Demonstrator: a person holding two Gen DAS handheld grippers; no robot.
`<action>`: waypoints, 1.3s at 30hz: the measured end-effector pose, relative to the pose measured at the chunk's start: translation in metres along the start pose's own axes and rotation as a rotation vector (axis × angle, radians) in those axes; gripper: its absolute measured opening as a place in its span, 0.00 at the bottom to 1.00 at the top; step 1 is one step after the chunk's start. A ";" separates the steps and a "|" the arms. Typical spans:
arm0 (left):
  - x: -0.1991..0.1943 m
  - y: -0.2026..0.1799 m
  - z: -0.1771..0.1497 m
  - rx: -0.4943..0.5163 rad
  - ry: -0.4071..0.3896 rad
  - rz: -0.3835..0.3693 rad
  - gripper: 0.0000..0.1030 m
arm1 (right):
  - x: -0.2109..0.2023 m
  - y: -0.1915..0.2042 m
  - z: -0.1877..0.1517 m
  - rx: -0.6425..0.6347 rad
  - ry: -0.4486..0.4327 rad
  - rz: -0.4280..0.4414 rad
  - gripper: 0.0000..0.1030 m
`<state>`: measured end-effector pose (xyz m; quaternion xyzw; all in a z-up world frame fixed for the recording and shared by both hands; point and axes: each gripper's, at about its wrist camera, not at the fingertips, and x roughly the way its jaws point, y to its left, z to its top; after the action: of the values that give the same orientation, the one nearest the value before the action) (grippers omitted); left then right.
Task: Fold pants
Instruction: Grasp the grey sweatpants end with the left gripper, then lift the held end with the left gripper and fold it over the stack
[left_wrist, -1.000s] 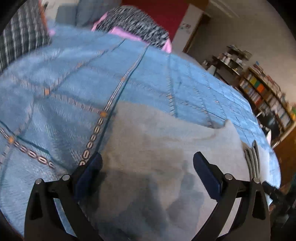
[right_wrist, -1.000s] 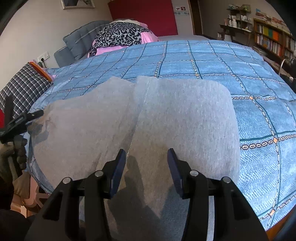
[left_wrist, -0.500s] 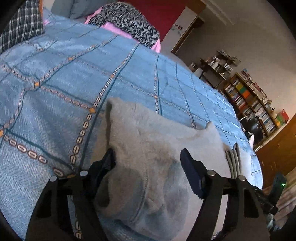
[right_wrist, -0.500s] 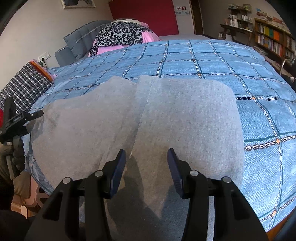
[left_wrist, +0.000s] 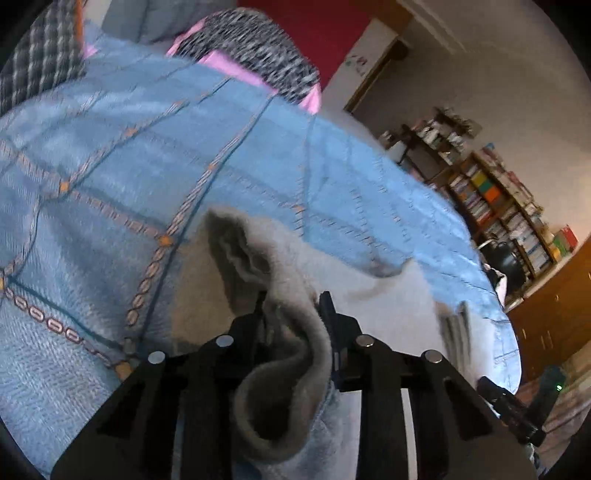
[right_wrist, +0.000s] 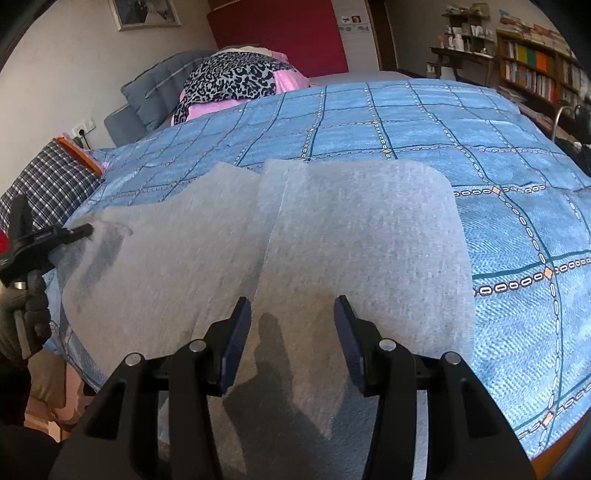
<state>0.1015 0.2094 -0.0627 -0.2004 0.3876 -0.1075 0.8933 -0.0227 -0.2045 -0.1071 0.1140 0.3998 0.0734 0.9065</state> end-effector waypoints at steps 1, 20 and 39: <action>-0.003 -0.012 0.001 0.022 -0.010 -0.004 0.24 | -0.001 -0.001 0.000 0.001 -0.004 0.003 0.46; -0.009 -0.248 -0.020 0.421 0.032 -0.177 0.18 | -0.021 -0.050 -0.009 0.149 -0.085 0.044 0.46; 0.051 -0.373 -0.105 0.620 0.275 -0.319 0.41 | -0.028 -0.097 -0.020 0.235 -0.115 0.112 0.46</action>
<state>0.0449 -0.1718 0.0036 0.0379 0.4170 -0.3832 0.8233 -0.0522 -0.3009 -0.1255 0.2454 0.3461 0.0702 0.9028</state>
